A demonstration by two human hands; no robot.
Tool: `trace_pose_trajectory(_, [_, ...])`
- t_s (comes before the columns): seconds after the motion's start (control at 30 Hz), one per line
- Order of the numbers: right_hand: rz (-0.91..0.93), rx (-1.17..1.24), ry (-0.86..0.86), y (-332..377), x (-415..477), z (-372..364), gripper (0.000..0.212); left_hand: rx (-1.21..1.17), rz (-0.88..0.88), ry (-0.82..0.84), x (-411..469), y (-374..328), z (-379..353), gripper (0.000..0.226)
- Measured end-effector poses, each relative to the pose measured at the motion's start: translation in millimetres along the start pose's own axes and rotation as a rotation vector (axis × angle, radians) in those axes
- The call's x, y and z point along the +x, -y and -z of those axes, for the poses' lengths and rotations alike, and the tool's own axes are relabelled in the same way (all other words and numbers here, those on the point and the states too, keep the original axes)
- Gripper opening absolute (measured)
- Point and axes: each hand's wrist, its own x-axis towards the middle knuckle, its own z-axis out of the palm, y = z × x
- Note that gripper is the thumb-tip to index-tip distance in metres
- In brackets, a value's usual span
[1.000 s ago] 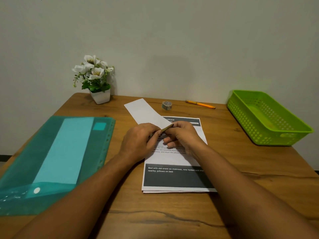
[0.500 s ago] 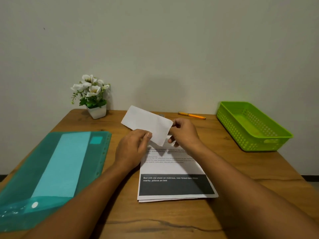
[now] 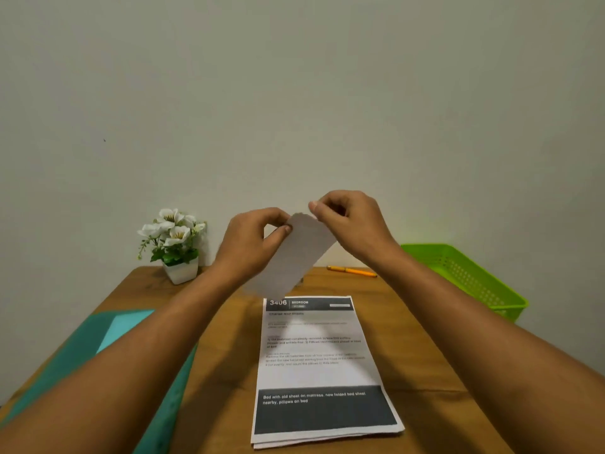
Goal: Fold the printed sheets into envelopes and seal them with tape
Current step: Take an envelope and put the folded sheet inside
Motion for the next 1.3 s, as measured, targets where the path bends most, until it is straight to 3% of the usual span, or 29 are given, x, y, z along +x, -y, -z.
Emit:
trace_pose_trajectory(0.1, [-0.071,0.248,-0.114,1.0,1.4,14.6,0.036,-0.187,0.078,-0.073,1.1,-3.6,4.3,0.012])
trace_pose_trajectory(0.17, [-0.175,0.344,-0.079,-3.9,-1.6,18.2,0.032,-0.358,0.148,-0.124,3.0,-4.8,5.6,0.012])
trace_pose_trajectory(0.3, [-0.225,0.339,0.062,-12.3,-10.9,12.9,0.004,-0.556,0.215,-0.165,5.4,-15.2,6.7,0.015])
trace_pose_trajectory(0.47, [-0.167,0.344,0.024,-3.9,-3.5,19.9,0.007,-0.629,0.192,-0.198,13.4,-25.8,14.7,0.016])
trace_pose_trajectory(0.6, [-0.142,0.353,-0.006,-4.8,-6.2,18.5,0.007,-0.637,0.166,-0.196,12.3,-27.8,15.4,0.016])
trace_pose_trajectory(0.73, [-0.233,0.378,0.045,-19.5,-25.3,3.1,0.003,-0.653,0.234,-0.177,-9.3,-17.8,1.7,0.021])
trace_pose_trajectory(0.9, [-0.259,0.381,0.02,-25.0,-26.8,-5.1,0.021,-0.624,0.27,-0.14,-22.6,-9.7,-7.1,0.044])
trace_pose_trajectory(1.03, [-0.126,0.285,-0.018,-15.9,-20.5,-1.5,0.041,-0.491,0.176,-0.157,-16.2,-13.3,-1.3,0.041])
trace_pose_trajectory(1.3, [-0.02,0.185,0.026,-12.0,-15.8,-7.2,0.008,-0.278,0.036,-0.086,-10.8,-15.9,1.6,0.013])
